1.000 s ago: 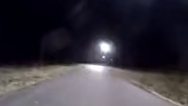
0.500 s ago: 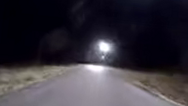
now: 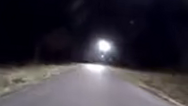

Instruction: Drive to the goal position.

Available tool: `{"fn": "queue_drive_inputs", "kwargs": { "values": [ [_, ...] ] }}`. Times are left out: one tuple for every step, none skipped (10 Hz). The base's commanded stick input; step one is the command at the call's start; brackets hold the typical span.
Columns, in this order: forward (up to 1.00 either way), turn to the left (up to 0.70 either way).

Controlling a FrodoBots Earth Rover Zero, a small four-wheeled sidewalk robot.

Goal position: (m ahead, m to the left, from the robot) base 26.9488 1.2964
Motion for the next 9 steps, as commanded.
{"fn": "queue_drive_inputs", "kwargs": {
  "values": [
    [0.85,0.00],
    [0.85,0.00],
    [0.85,0.00],
    [0.85,0.00],
    [0.85,0.00],
    [0.85,0.00],
    [0.85,0.00],
    [0.85,0.00],
    [0.85,0.00]
  ]
}}
